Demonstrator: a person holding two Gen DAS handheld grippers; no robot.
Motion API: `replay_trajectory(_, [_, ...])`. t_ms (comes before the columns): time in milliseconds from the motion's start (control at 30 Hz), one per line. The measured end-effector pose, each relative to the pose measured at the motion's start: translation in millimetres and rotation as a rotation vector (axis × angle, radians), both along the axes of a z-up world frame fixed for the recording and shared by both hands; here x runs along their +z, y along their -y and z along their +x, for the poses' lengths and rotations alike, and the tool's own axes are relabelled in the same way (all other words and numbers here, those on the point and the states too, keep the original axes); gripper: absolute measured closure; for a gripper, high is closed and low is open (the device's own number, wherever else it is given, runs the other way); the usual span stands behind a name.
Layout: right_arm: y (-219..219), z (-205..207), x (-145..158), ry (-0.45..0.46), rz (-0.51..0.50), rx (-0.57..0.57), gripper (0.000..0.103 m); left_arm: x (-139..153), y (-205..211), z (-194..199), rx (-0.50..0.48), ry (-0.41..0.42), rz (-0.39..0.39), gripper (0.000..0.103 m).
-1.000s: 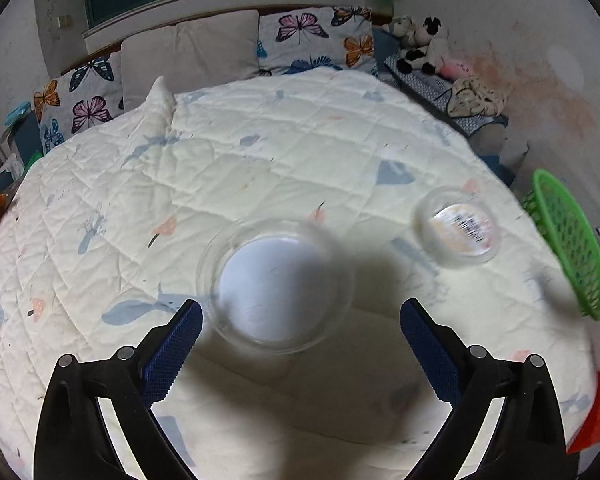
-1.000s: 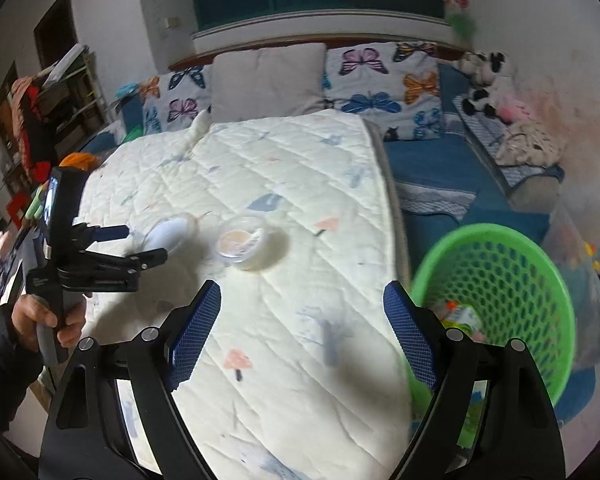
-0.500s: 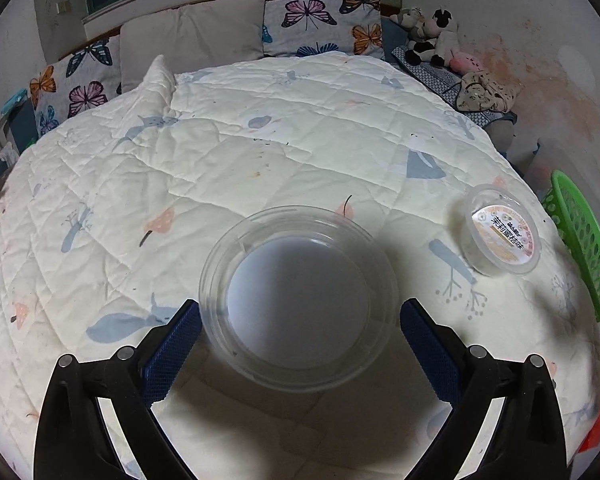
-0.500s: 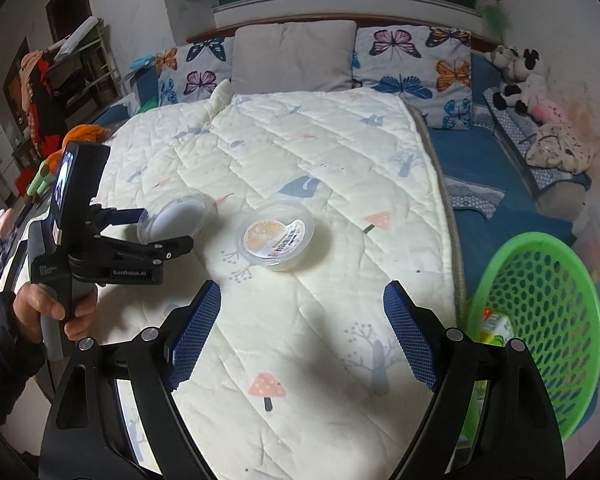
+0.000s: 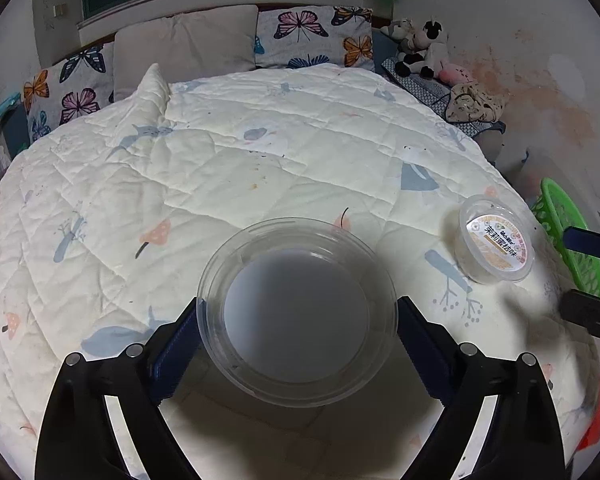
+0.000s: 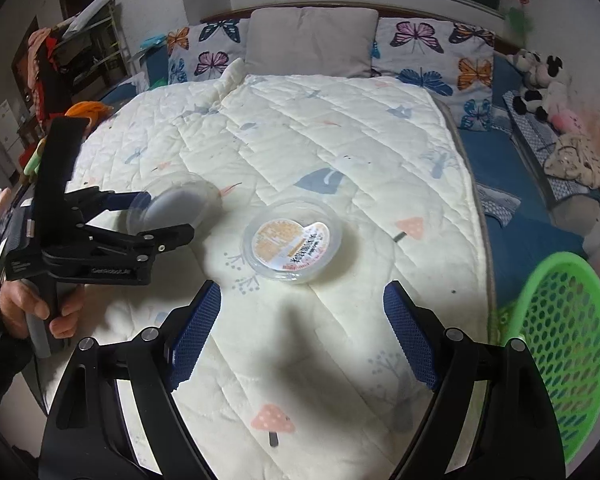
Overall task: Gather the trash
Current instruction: 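Grasp the round pudding cup with the right tool, then release the pudding cup into the basket with the right tool while the left tool holds the lid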
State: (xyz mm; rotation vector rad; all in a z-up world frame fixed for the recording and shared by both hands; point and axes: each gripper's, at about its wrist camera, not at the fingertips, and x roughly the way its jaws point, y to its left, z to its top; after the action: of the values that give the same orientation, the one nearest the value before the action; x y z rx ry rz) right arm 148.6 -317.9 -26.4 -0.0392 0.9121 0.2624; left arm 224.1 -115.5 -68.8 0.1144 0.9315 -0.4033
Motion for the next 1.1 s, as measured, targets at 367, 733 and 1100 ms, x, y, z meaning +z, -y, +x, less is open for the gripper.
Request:
replay_trajectory(367, [-14.2,29.3,-19.8,-0.020,-0.001,0.012,0.020,31.2,-25.2,-16.3,0.042,0.049,-0.068,0.013])
replay_trajectory(733, [-14.8,50.1,-32.3,-0.048,0.004,-0.019,0.025,48.6,-36.8,-33.2,0.048,0.091,-0.082,0.013])
replay_trajectory(1100, [-25.9,39.7,-21.6,-0.017,-0.016,0.007,0.037,55.4,-44.5,-44.6,0.060,0.102,-0.092,0.013])
